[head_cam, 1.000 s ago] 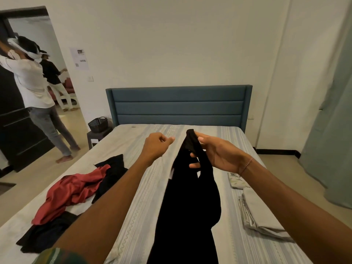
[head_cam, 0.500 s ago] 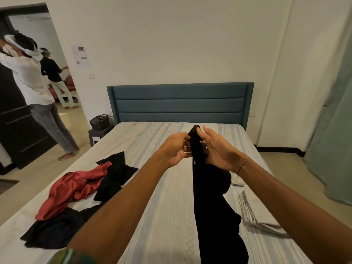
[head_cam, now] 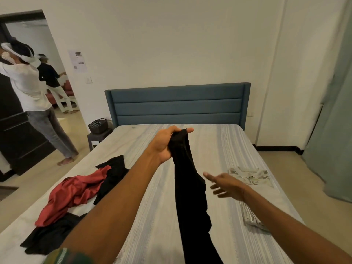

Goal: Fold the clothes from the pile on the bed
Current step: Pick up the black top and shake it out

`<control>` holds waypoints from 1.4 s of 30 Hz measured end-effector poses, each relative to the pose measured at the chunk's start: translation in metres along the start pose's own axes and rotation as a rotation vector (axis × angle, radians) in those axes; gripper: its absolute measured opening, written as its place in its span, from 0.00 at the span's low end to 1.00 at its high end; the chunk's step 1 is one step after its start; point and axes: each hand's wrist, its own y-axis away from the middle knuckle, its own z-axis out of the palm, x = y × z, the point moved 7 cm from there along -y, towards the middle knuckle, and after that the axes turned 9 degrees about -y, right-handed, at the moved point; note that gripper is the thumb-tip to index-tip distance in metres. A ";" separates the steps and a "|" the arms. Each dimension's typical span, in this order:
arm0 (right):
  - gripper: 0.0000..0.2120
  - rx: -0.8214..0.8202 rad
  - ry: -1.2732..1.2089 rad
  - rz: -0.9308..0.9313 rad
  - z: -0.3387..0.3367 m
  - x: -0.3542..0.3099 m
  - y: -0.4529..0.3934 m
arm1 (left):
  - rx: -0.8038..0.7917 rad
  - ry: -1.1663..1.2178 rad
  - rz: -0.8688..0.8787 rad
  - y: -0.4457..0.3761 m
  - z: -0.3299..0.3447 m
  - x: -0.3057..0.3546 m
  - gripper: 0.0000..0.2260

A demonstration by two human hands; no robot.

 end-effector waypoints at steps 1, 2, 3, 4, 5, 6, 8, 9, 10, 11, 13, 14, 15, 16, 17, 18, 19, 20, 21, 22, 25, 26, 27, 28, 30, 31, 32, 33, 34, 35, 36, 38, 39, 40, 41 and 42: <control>0.37 -0.064 -0.013 0.032 0.010 0.011 -0.002 | -0.024 -0.021 0.019 0.001 0.001 0.005 0.19; 0.39 -0.132 -0.048 0.041 0.022 0.019 -0.004 | -0.053 -0.037 0.033 0.003 0.003 0.010 0.19; 0.40 -0.200 -0.110 0.042 0.036 0.024 -0.005 | -0.074 -0.057 0.043 0.005 0.004 0.014 0.19; 0.39 -0.249 -0.184 0.043 0.049 0.026 -0.006 | -0.092 -0.070 0.055 0.006 0.004 0.018 0.19; 0.36 -0.282 -0.262 0.034 0.063 0.024 -0.004 | -0.107 -0.087 0.066 0.007 0.004 0.020 0.18; 0.32 -0.296 -0.332 0.010 0.074 0.017 -0.002 | -0.125 -0.101 0.074 0.009 0.003 0.023 0.16; 0.24 -0.281 -0.469 -0.060 0.085 -0.003 0.002 | -0.135 -0.143 0.087 0.012 -0.003 0.029 0.11; 0.21 -0.250 -0.525 -0.094 0.083 -0.014 0.001 | -0.120 -0.177 0.084 0.014 -0.009 0.031 0.09; 0.19 -0.217 -0.543 -0.130 0.079 -0.025 0.002 | -0.096 -0.215 0.076 0.015 -0.017 0.033 0.08; 0.18 -0.181 -0.531 -0.159 0.074 -0.036 0.003 | -0.061 -0.261 0.064 0.015 -0.027 0.034 0.07; 0.18 -0.102 -0.478 -0.201 0.057 -0.058 0.008 | 0.026 -0.348 0.044 0.012 -0.052 0.032 0.06; 0.19 -0.083 -0.480 -0.199 0.048 -0.066 0.012 | 0.078 -0.391 0.030 0.009 -0.067 0.029 0.08; 0.19 -0.084 -0.510 -0.188 0.040 -0.074 0.015 | 0.140 -0.435 0.011 0.006 -0.084 0.026 0.10; 0.19 -0.100 -0.540 -0.173 0.032 -0.080 0.017 | 0.201 -0.480 -0.010 0.003 -0.100 0.023 0.12; 0.19 -0.125 -0.556 -0.158 0.026 -0.088 0.020 | 0.258 -0.516 -0.038 0.001 -0.115 0.020 0.12; 0.19 -0.144 -0.561 -0.145 0.021 -0.095 0.023 | 0.309 -0.536 -0.072 0.001 -0.129 0.018 0.11; 0.20 -0.158 -0.560 -0.134 0.015 -0.101 0.025 | 0.339 -0.530 -0.115 0.002 -0.141 0.015 0.08; 0.20 -0.170 -0.552 -0.119 0.010 -0.105 0.026 | 0.338 -0.484 -0.162 0.004 -0.148 0.013 0.03; 0.19 -0.182 -0.534 -0.101 0.007 -0.110 0.028 | 0.313 -0.424 -0.208 0.007 -0.153 0.009 0.03; 0.19 -0.191 -0.506 -0.083 0.005 -0.114 0.033 | 0.277 -0.351 -0.246 0.010 -0.155 0.006 0.08; 0.16 -0.214 -0.442 -0.056 0.003 -0.124 0.046 | 0.192 -0.211 -0.229 0.022 -0.155 0.005 0.14; 0.16 -0.217 -0.432 -0.056 0.002 -0.126 0.049 | 0.175 -0.194 -0.209 0.024 -0.156 0.003 0.18; 0.18 -0.211 -0.418 -0.054 -0.001 -0.128 0.052 | 0.170 -0.194 -0.183 0.026 -0.157 0.002 0.23; 0.20 -0.190 -0.398 -0.045 -0.004 -0.128 0.054 | 0.176 -0.199 -0.151 0.029 -0.158 0.000 0.27; 0.25 -0.132 -0.341 -0.005 -0.011 -0.125 0.055 | 0.198 -0.203 -0.083 0.036 -0.160 -0.002 0.30; 0.25 -0.086 -0.295 0.015 -0.014 -0.121 0.057 | 0.209 -0.197 -0.062 0.041 -0.160 -0.003 0.30; 0.24 -0.029 -0.232 0.026 -0.019 -0.118 0.058 | 0.210 -0.196 -0.052 0.045 -0.160 -0.005 0.29; 0.23 0.035 -0.155 0.027 -0.024 -0.115 0.058 | 0.211 -0.203 -0.048 0.049 -0.160 -0.008 0.27; 0.24 0.093 -0.085 0.016 -0.029 -0.113 0.059 | 0.212 -0.240 -0.044 0.053 -0.160 -0.011 0.25; 0.24 0.120 -0.056 -0.004 -0.032 -0.112 0.059 | 0.223 -0.319 -0.034 0.055 -0.159 -0.013 0.23; 0.23 0.114 -0.078 -0.030 -0.030 -0.112 0.062 | 0.248 -0.415 -0.015 0.060 -0.159 -0.014 0.19; 0.22 0.057 -0.195 -0.092 -0.022 -0.114 0.070 | 0.312 -0.594 0.038 0.067 -0.158 -0.013 0.14; 0.21 0.032 -0.236 -0.131 -0.018 -0.115 0.075 | 0.335 -0.648 0.058 0.070 -0.156 -0.012 0.12; 0.19 0.018 -0.263 -0.169 -0.015 -0.116 0.080 | 0.342 -0.673 0.065 0.072 -0.153 -0.010 0.11; 0.17 0.017 -0.278 -0.198 -0.012 -0.116 0.084 | 0.336 -0.670 0.060 0.074 -0.151 -0.010 0.11; 0.14 0.026 -0.290 -0.221 -0.011 -0.115 0.088 | 0.318 -0.661 0.044 0.076 -0.150 -0.009 0.12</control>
